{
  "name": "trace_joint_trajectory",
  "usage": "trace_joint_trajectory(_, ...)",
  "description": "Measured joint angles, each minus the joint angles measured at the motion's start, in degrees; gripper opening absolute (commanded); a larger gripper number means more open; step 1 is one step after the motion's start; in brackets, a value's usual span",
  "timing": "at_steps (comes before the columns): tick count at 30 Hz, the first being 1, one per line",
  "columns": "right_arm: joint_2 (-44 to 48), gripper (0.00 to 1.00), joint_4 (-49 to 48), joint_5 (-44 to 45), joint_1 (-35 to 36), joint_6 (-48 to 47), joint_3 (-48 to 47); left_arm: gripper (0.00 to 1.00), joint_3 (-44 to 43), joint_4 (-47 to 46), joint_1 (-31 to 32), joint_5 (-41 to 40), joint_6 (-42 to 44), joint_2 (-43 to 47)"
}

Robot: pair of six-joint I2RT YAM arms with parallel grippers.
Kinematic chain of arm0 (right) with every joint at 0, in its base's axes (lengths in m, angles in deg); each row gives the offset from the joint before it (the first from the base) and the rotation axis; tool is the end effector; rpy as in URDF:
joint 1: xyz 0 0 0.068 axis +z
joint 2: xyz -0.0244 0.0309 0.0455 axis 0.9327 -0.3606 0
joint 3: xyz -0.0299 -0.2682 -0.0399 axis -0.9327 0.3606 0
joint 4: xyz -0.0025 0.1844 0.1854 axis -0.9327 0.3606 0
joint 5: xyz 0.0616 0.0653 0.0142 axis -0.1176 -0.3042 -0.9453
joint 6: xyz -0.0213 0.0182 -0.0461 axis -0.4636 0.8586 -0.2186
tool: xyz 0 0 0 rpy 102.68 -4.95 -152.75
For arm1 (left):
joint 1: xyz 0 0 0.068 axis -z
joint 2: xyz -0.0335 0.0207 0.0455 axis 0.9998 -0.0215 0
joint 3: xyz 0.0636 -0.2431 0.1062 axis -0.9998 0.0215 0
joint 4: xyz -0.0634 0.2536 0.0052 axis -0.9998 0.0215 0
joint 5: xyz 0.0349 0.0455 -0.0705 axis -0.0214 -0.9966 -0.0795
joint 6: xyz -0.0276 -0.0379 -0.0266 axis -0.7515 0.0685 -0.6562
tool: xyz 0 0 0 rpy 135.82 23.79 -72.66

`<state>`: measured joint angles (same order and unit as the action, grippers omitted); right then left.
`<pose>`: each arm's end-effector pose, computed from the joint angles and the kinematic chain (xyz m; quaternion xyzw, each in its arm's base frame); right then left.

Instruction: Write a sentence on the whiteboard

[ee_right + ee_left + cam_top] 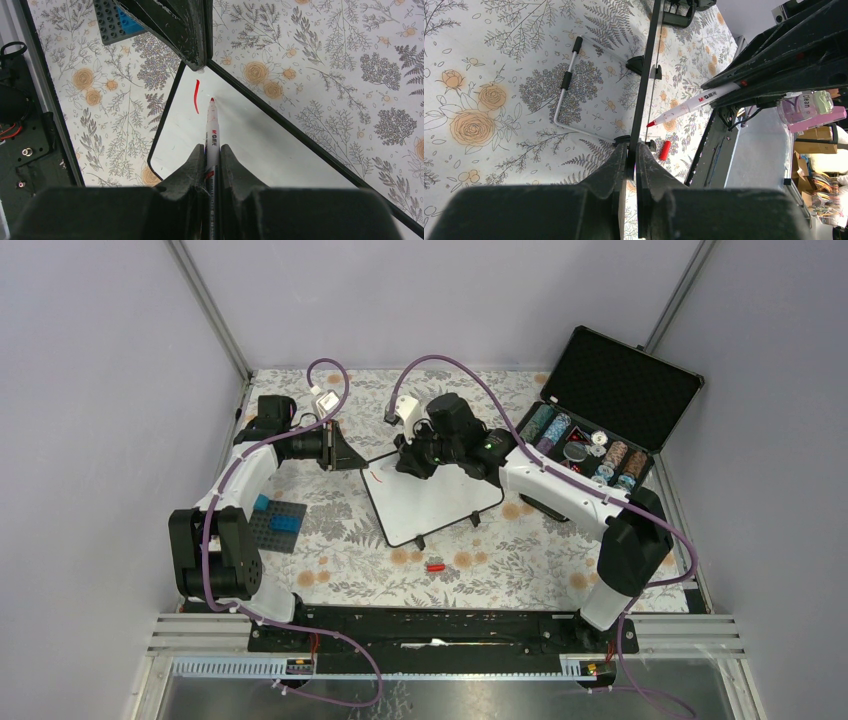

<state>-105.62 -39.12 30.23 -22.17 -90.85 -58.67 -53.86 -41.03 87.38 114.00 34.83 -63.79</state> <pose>0.2667 0.2987 0.3283 -0.4713 0.7022 0.2865 0.4502 0.3103 -0.0248 0.2667 0.2147 0.7903 -0.4884 0.3015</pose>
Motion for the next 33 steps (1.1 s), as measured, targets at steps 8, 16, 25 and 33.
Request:
trace_joint_trajectory(8, -1.0, 0.00, 0.0, 0.0, 0.3, 0.0, 0.1, 0.00, 0.0, 0.0, 0.0, -0.1, 0.1, 0.0)
trace_joint_trajectory(16, -1.0, 0.00, 0.0, -0.3, 1.4, 0.0, 1.5, 0.00, 0.0, 0.0, 0.0, -0.1, 0.2, 0.0)
trace_joint_trajectory(25, -1.0, 0.00, 0.0, -0.4, 2.0, -0.1, 1.9, 0.00, 0.0, -0.1, 0.2, -0.1, 0.2, 0.0)
trace_joint_trajectory(33, -0.9, 0.00, 0.0, -0.4, 2.0, -0.1, 2.8, 0.00, 0.0, -0.3, 0.4, -0.3, 0.2, 0.0)
